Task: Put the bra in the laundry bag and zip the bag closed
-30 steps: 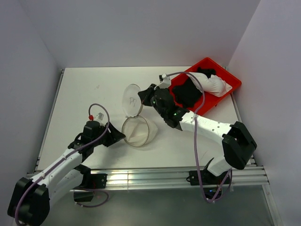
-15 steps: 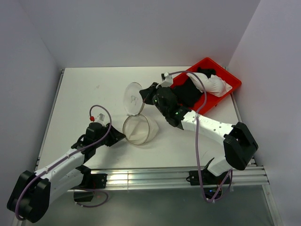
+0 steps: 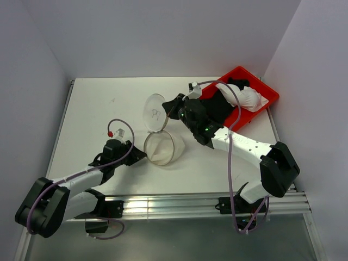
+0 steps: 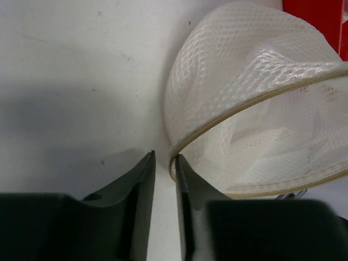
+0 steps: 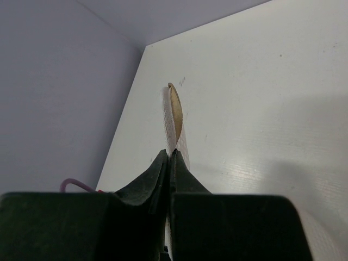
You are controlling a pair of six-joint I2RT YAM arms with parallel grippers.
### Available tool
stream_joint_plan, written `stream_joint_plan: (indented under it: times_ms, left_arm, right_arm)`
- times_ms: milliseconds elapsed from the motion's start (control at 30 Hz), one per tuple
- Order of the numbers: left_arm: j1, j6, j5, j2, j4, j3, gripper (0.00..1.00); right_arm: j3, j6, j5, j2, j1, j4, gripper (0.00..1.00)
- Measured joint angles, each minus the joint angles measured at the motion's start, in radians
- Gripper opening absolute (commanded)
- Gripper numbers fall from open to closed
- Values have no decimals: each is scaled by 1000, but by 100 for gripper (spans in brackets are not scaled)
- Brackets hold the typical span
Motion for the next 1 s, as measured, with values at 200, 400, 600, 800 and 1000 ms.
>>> stream_joint_plan:
  times_ms: [200, 400, 600, 800, 1000]
  left_arm:
    - [-3, 11, 0, 27, 91, 0, 0]
    - [-3, 6, -1, -54, 115, 0, 0]
    - [5, 4, 2, -208, -89, 162, 0]
    - [156, 35, 76, -252, -207, 410, 0]
    - [299, 43, 143, 13, -229, 542, 0]
  right_arm:
    - [0, 8, -5, -3, -3, 0, 0]
    - [-23, 4, 8, -27, -9, -12, 0]
    - [-27, -44, 81, -88, -61, -56, 0]
    - [-26, -80, 153, -119, -136, -73, 0]
    - [14, -48, 157, -63, -100, -74, 0]
